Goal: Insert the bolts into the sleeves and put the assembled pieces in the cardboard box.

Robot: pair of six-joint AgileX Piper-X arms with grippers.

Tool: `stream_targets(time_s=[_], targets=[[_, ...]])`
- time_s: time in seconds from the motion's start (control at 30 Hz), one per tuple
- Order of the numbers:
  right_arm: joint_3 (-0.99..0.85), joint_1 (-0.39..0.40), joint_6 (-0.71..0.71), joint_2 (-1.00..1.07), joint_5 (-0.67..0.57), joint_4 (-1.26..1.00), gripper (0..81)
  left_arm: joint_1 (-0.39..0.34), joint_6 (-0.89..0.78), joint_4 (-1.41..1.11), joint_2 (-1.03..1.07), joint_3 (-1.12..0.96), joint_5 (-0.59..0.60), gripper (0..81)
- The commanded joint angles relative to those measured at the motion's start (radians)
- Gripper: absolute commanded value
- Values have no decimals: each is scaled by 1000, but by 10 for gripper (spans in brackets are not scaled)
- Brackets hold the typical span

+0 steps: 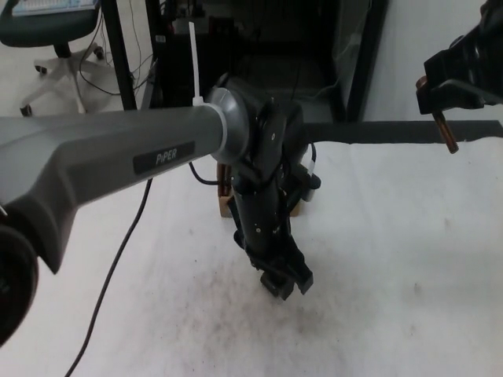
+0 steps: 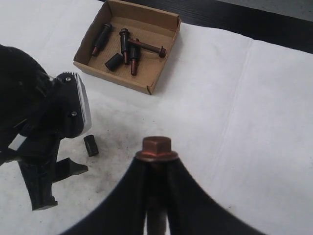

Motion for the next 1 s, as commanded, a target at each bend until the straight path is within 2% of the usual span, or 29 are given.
stream_targets(time_s=[0.0, 0.17, 0.5, 0.57, 0.63, 0.83, 0.9, 0.97], targets=[[-3, -3, -8, -12, -15, -1, 8, -5, 10, -21, 11, -9, -15, 597], [-3, -3, -8, -12, -15, -1, 8, -5, -44, -12, 45, -9, -15, 681], [-3, -3, -16, -12, -15, -1, 8, -5, -43, -80, 61, -9, -62, 682], [-3, -3, -16, -12, -15, -1, 8, -5, -43, -84, 65, -9, -62, 656], [-3, -3, -18, -12, -15, -1, 8, -5, -43, -68, 71, -9, -62, 586], [-3, -3, -23, -12, -15, -1, 8, -5, -30, -11, 85, -9, -60, 280], [-3, -3, -23, -12, -15, -1, 8, -5, 4, -9, 85, -9, -60, 169], [-3, -3, -23, -12, -15, -1, 8, -5, 39, -9, 85, -9, -60, 22]])
